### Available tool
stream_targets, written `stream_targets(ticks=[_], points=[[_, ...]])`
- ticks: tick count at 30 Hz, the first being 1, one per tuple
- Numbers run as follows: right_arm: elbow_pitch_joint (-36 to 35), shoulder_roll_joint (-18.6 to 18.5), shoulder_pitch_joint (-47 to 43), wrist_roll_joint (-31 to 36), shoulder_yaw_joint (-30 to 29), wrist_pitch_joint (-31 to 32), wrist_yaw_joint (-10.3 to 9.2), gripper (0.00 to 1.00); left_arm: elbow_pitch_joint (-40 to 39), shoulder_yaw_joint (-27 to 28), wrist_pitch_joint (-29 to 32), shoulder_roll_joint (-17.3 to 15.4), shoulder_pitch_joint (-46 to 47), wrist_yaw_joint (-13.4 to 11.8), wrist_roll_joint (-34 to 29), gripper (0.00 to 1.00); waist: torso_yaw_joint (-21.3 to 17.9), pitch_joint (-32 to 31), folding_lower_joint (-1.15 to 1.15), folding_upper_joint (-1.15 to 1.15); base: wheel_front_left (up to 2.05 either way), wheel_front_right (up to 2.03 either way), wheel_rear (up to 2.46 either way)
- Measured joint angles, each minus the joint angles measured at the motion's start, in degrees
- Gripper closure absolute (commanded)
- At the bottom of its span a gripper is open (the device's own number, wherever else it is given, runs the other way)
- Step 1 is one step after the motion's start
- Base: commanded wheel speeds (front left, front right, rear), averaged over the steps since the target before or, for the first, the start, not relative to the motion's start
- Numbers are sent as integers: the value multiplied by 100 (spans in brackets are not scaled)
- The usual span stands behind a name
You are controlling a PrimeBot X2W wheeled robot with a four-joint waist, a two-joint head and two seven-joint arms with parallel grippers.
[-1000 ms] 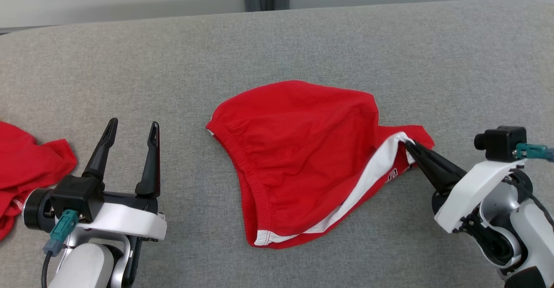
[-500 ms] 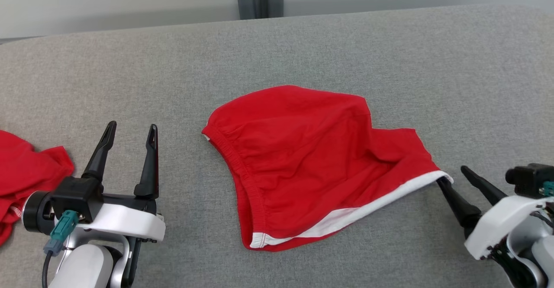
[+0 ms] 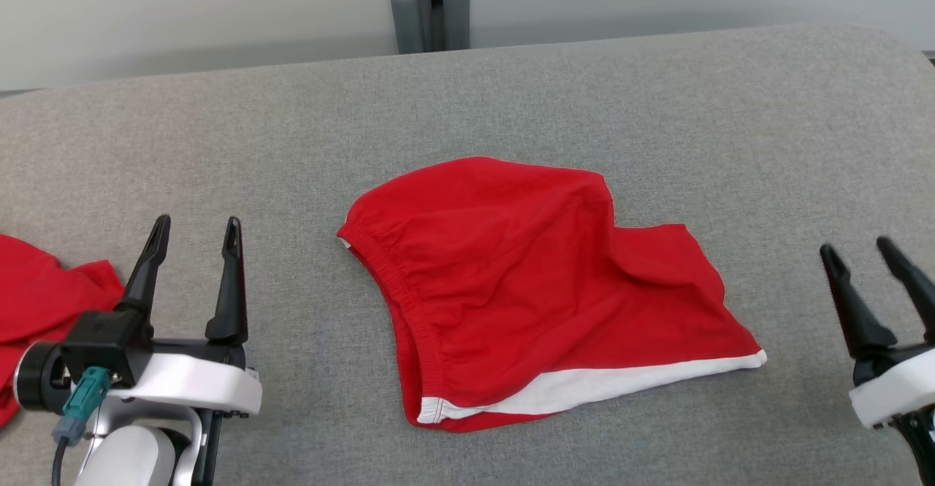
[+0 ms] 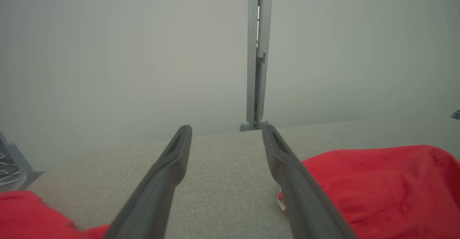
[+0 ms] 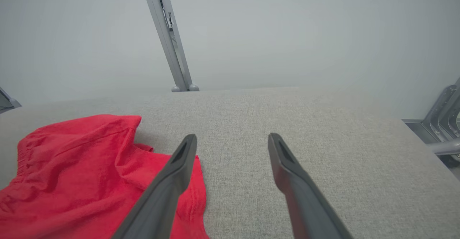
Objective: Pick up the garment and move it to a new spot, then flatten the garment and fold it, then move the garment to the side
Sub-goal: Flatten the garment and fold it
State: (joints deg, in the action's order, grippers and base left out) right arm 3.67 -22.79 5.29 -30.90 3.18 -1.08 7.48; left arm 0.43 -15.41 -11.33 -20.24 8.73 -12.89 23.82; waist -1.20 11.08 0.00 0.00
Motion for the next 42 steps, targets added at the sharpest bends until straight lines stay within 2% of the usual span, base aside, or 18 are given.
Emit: stream_targets(ticks=[9, 16, 27, 42], points=[[-866, 1224, 132, 1182, -594, -290, 0, 0, -264, -16, 59, -43, -317, -213, -43, 0, 64, -279, 0, 0, 0, 0, 0], [-806, 1726, 18, 1659, -472, -369, 0, 0, -559, -129, 133, -37, -732, -390, -112, 0, 105, -507, 0, 0, 0, 0, 0], [-555, 1924, -514, 1768, -399, -242, 0, 0, -762, -303, 346, -64, -1213, -502, -125, 0, 211, -949, 0, 0, 0, 0, 0], [-560, 1982, -581, 1793, -385, -126, 0, 0, -791, -372, 425, -85, -1216, -516, -120, 0, 207, -988, 0, 0, 0, 0, 0]])
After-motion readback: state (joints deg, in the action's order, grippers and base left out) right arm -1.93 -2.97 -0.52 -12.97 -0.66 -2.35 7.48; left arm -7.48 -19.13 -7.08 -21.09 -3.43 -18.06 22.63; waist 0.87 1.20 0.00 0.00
